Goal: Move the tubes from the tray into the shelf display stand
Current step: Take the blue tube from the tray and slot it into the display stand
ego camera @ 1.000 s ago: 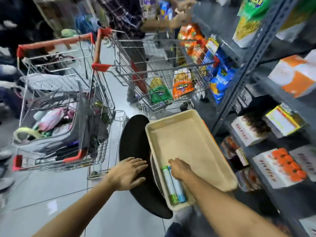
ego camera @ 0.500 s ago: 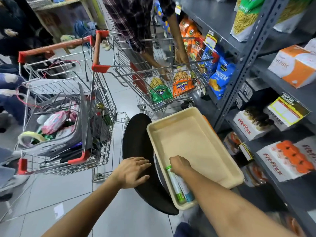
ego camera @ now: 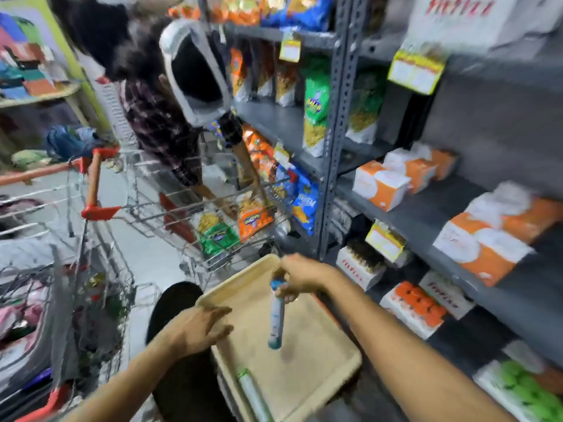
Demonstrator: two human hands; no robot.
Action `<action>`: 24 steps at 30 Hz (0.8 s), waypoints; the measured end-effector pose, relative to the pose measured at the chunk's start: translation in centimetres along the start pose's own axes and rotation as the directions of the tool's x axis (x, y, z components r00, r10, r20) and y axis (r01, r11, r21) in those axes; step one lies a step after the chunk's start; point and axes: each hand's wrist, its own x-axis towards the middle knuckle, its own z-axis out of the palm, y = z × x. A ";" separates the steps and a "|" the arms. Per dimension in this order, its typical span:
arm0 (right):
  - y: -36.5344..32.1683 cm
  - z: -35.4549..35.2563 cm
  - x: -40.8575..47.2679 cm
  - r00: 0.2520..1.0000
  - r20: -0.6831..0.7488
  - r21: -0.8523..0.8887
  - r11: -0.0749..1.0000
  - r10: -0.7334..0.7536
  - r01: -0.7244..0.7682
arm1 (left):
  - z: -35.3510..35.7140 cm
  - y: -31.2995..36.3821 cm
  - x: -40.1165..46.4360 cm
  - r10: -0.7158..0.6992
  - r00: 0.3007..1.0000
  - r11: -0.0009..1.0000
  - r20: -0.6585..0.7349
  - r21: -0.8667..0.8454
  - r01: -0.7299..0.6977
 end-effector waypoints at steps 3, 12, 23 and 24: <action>-0.9 -7.9 -6.8 0.984 -0.163 -0.085 0.995 -0.070 0.057 | -5.9 3.8 5.7 0.106 0.984 0.989 -0.146 -0.090 -0.120; -4.3 -23.1 -30.1 0.798 -0.601 -0.219 0.968 -0.032 -0.126 | -21.3 23.3 17.9 0.555 0.661 0.789 -0.505 0.066 -0.611; -5.9 -33.0 -46.5 0.479 -0.854 -0.152 0.783 0.202 -0.603 | -31.7 41.5 23.6 0.632 0.464 0.669 -0.621 0.135 -0.731; -5.8 -33.7 -47.6 0.456 -0.859 -0.128 0.765 0.233 -0.632 | -32.2 42.2 24.3 0.618 0.484 0.682 -0.620 0.116 -0.722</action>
